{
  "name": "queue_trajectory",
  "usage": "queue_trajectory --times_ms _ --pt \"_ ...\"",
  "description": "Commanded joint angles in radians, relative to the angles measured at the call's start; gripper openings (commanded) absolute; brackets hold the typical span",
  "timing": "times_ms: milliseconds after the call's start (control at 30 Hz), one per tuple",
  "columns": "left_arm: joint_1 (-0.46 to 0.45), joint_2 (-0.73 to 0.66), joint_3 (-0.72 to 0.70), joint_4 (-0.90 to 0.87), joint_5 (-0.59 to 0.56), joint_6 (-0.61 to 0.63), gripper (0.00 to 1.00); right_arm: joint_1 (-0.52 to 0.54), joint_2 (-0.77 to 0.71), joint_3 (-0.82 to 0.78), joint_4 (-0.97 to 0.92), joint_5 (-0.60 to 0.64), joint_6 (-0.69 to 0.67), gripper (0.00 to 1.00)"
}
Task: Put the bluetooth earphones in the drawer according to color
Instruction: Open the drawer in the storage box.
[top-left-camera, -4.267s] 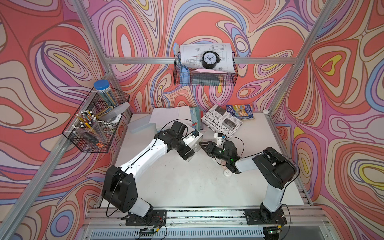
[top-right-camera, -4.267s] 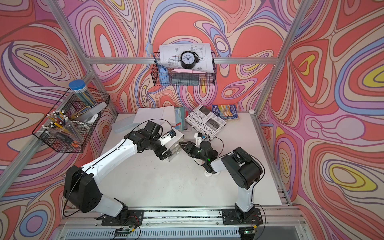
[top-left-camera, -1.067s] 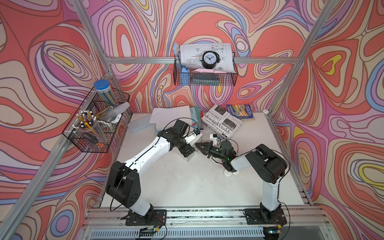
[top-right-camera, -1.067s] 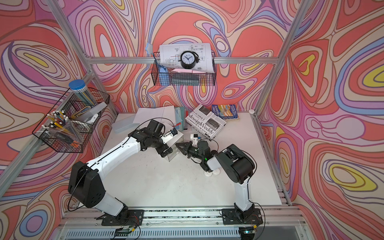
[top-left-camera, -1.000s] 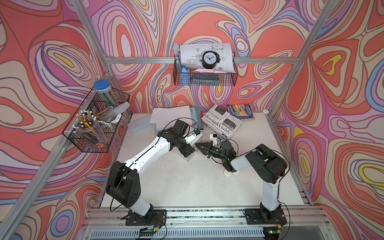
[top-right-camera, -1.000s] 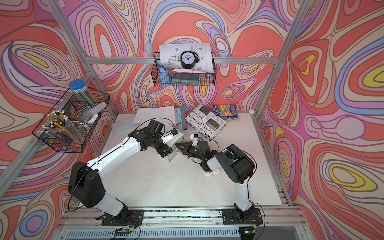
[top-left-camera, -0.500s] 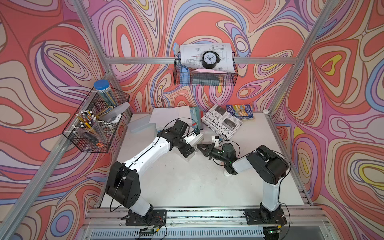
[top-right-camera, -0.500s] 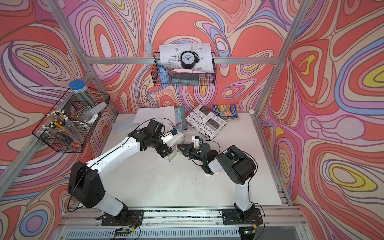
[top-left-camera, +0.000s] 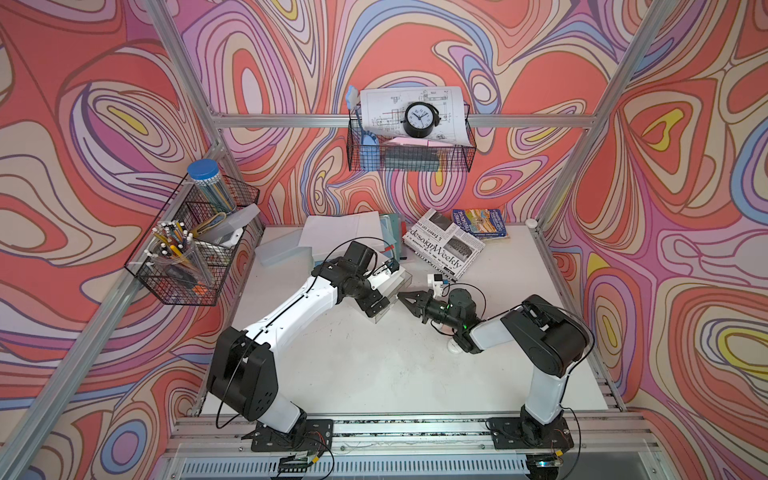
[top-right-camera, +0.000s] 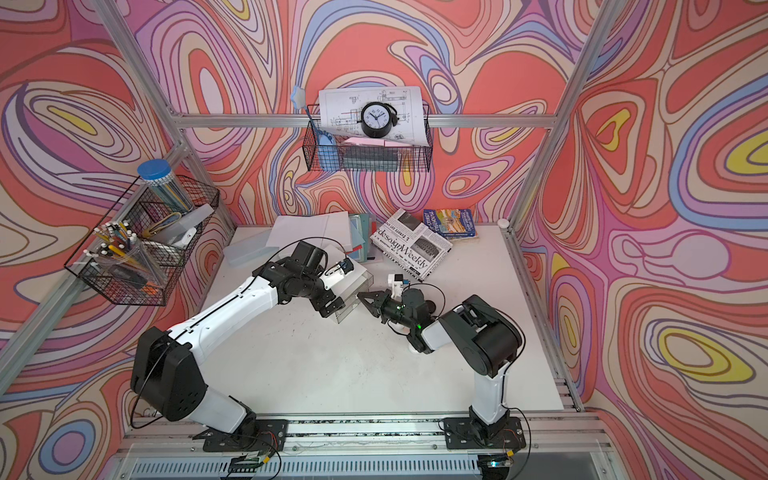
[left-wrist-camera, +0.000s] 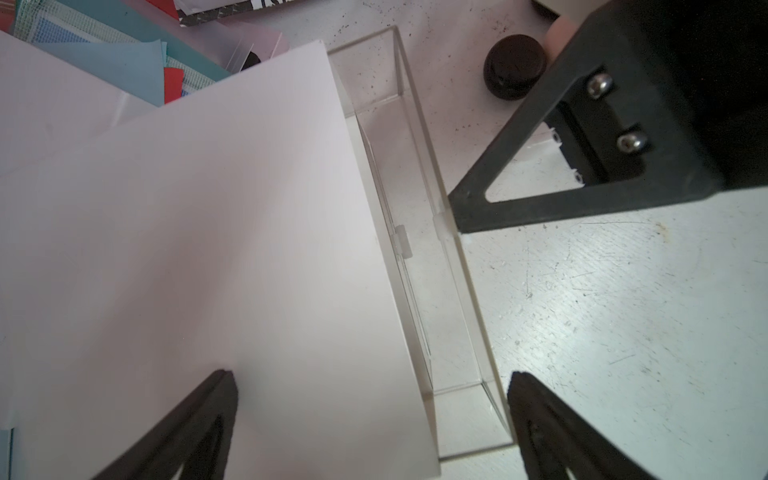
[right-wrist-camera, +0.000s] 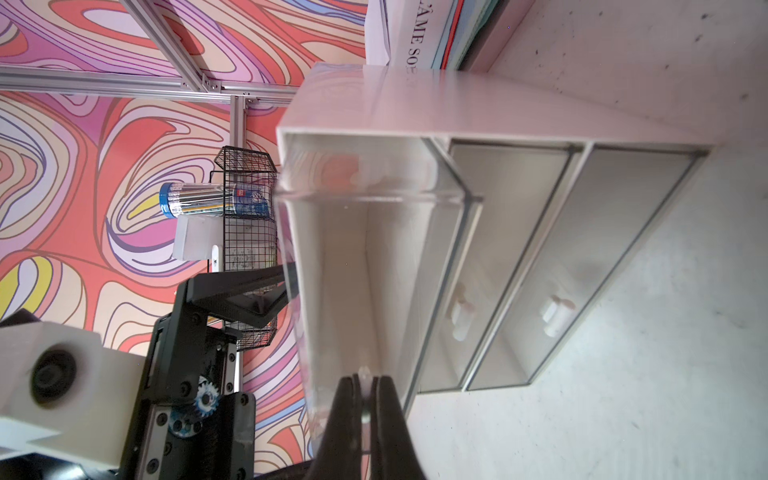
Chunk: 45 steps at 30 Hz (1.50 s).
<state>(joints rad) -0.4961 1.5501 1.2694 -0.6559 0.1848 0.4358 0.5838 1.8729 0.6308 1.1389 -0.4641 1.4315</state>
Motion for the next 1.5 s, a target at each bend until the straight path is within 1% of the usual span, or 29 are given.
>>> queue_trajectory --times_ms 0,233,400,533,667,700,833,1000,1167,1333,1467 --pt "0.001 0.005 -0.033 -0.106 0.040 -0.027 0.96 0.006 -0.019 -0.037 -0.062 -0.015 -0.029 0.00" --pt "0.002 0.001 -0.031 -0.109 0.057 -0.027 0.96 0.005 -0.046 -0.077 -0.072 0.005 -0.031 0.00" --pt "0.001 -0.032 -0.039 -0.099 0.117 -0.023 0.96 0.004 -0.066 -0.086 -0.095 0.009 -0.047 0.00" --pt "0.002 -0.061 -0.047 -0.081 0.135 -0.022 0.96 0.004 -0.085 -0.082 -0.125 0.009 -0.061 0.00" --pt "0.004 -0.076 -0.051 -0.067 0.128 -0.028 0.96 0.004 -0.095 -0.081 -0.169 0.009 -0.082 0.00" --pt "0.007 -0.077 -0.051 -0.064 0.127 -0.029 0.96 0.004 -0.127 -0.083 -0.179 0.010 -0.088 0.00" --pt "0.010 -0.075 -0.042 -0.060 0.105 -0.038 0.96 0.004 -0.163 -0.096 -0.220 0.021 -0.101 0.00" --pt "0.011 -0.064 -0.031 -0.066 0.117 -0.043 0.96 0.004 -0.203 -0.120 -0.252 0.041 -0.111 0.00" --pt "0.012 -0.058 -0.027 -0.070 0.110 -0.046 0.96 0.004 -0.228 -0.114 -0.301 0.039 -0.139 0.00" --pt "0.012 -0.050 -0.022 -0.067 0.078 -0.054 0.96 0.004 -0.242 -0.121 -0.323 0.039 -0.144 0.00" --pt "0.012 -0.054 -0.025 -0.065 0.087 -0.052 0.96 0.004 -0.268 -0.133 -0.350 0.046 -0.155 0.00"
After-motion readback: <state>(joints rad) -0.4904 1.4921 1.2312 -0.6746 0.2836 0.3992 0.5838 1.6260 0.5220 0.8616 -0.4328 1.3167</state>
